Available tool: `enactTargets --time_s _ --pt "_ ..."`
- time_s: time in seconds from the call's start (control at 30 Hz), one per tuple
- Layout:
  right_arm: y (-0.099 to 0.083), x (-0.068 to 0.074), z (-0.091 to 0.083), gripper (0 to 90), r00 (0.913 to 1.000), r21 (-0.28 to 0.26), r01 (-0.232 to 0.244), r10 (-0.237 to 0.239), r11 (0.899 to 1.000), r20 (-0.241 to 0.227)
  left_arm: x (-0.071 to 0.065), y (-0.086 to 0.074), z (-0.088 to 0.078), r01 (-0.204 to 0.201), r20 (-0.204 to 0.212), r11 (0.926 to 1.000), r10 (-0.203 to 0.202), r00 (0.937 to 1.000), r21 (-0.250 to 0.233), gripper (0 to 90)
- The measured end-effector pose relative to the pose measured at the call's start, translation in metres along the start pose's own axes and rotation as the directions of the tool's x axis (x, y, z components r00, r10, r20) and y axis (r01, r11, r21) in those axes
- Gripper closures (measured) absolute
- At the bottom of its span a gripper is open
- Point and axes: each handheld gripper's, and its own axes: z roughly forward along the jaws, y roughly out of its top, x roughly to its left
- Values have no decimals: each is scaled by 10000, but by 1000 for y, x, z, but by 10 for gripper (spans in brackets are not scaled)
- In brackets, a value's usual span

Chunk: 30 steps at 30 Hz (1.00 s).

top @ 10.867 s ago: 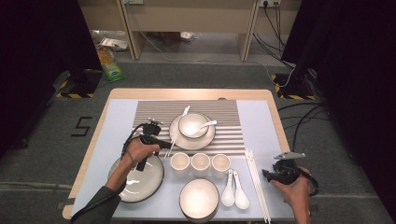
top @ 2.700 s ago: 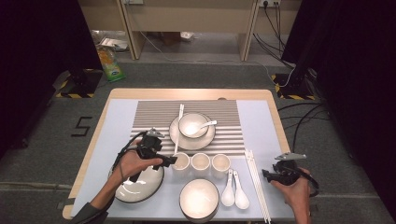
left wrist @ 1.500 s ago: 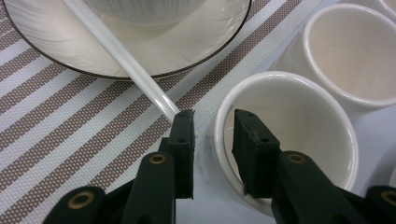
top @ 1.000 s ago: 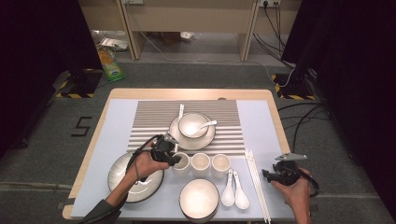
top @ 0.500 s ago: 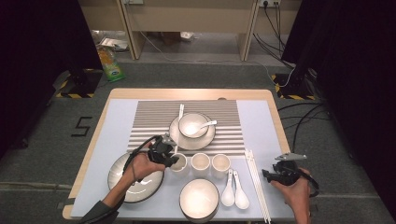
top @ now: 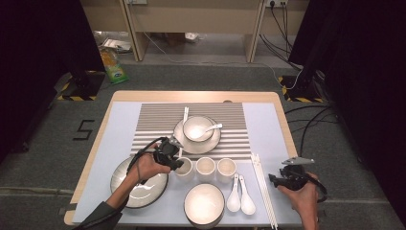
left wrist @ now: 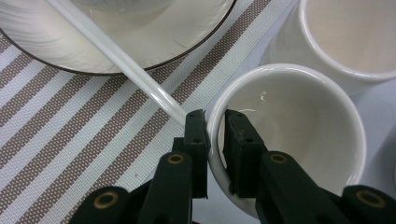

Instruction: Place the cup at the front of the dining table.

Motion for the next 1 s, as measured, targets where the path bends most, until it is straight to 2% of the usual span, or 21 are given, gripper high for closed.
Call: enactTargets --time_s 0.27,0.33,0.47,0.7,1.0 --pt "0 0 0 463 10000 11 3 -3 10000 -25 -2 8 8 47 -5 9987 -47 10000 507 763" --pt "0 0 0 463 10000 2 11 -11 10000 -24 -2 7 10 151 15 9986 -152 9999 508 757" --pt "0 0 0 463 10000 25 21 -21 10000 -24 -2 6 11 85 -37 9986 -83 10000 524 760" --pt "0 0 0 463 10000 14 14 -14 10000 -41 -6 5 6 -265 -304 9983 281 9991 512 777" --pt "0 0 0 463 10000 7 -10 10 10000 -34 -3 0 -2 -303 -99 9988 307 9995 393 789"
